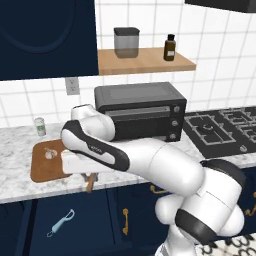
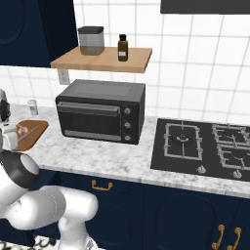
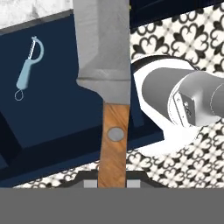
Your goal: Place the appropriate cutting tool for cutting the garlic skin on the cutting board.
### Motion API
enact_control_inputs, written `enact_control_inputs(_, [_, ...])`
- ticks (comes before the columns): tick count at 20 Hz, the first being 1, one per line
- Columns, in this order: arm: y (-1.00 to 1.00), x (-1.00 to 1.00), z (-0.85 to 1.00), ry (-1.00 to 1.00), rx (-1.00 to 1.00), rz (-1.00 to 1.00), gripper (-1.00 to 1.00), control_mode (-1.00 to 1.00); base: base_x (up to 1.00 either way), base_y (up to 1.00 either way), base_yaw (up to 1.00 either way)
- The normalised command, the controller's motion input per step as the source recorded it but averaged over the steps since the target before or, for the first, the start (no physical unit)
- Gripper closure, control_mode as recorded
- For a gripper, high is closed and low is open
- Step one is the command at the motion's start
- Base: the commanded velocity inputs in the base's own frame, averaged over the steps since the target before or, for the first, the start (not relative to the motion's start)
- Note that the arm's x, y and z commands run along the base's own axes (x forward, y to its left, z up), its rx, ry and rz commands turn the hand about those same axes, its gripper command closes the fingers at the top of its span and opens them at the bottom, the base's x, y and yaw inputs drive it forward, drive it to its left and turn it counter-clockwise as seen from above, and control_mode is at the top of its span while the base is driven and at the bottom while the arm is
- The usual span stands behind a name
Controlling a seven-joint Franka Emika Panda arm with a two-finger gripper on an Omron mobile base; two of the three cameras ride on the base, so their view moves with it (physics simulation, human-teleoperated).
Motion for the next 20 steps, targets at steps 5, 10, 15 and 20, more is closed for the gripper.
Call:
enact_control_inputs(5, [0.03, 0.47, -0.22, -0.13, -0.01, 0.09, 1.0, -1.0, 0.0, 0.0, 0.0])
enact_control_inputs(10, [0.07, 0.41, -0.34, -0.04, 0.0, 0.08, 1.0, -1.0, 0.0, 0.0, 0.0])
enact_control_inputs(15, [0.04, 0.49, -0.18, -0.07, 0.07, 0.05, 1.0, -1.0, 0.0, 0.0, 0.0])
enact_control_inputs(20, [0.39, 0.67, -0.05, 0.0, 0.08, 0.0, 1.0, -1.0, 0.0, 0.0, 0.0])
